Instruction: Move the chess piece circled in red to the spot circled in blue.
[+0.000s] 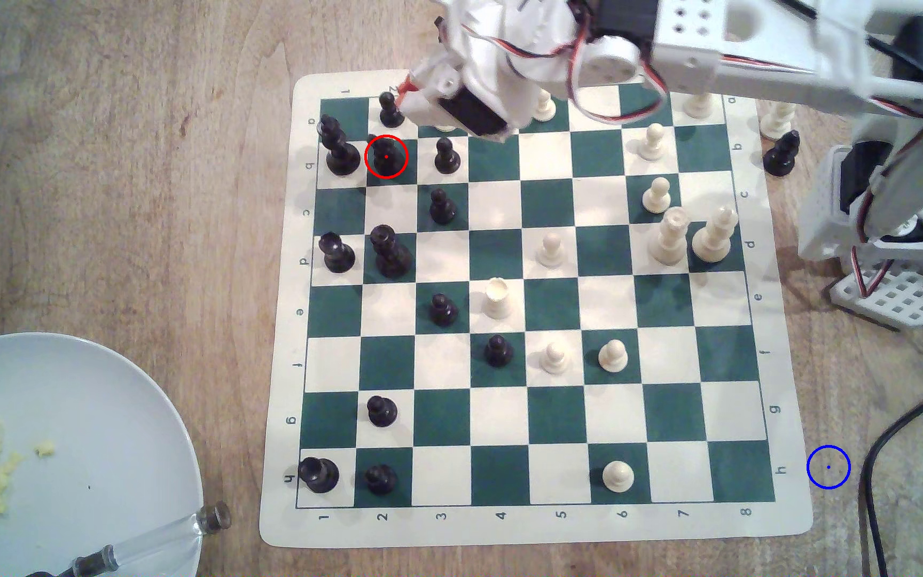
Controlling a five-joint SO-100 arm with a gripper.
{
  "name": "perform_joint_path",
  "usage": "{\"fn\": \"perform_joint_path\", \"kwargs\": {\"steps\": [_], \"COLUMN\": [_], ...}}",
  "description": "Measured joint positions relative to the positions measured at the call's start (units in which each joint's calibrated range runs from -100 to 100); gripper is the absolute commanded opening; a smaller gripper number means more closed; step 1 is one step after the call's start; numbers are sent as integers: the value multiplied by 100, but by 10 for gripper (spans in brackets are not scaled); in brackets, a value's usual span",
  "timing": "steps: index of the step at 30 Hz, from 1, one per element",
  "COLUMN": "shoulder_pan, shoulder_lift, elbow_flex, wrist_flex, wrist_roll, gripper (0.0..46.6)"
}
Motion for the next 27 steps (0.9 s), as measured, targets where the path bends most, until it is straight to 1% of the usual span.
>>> {"fn": "perform_joint_path", "kwargs": {"steps": [5, 7, 10, 20, 27], "shoulder_pan": [29, 29, 29, 258, 273], "shoulder_lift": [603, 754, 989, 1517, 1793], "elbow_flex": [-343, -352, -380, -615, -615], "wrist_flex": [191, 191, 112, -295, -693], "wrist_roll": [-39, -63, -93, -103, -132], "gripper": [109, 141, 158, 161, 163]}}
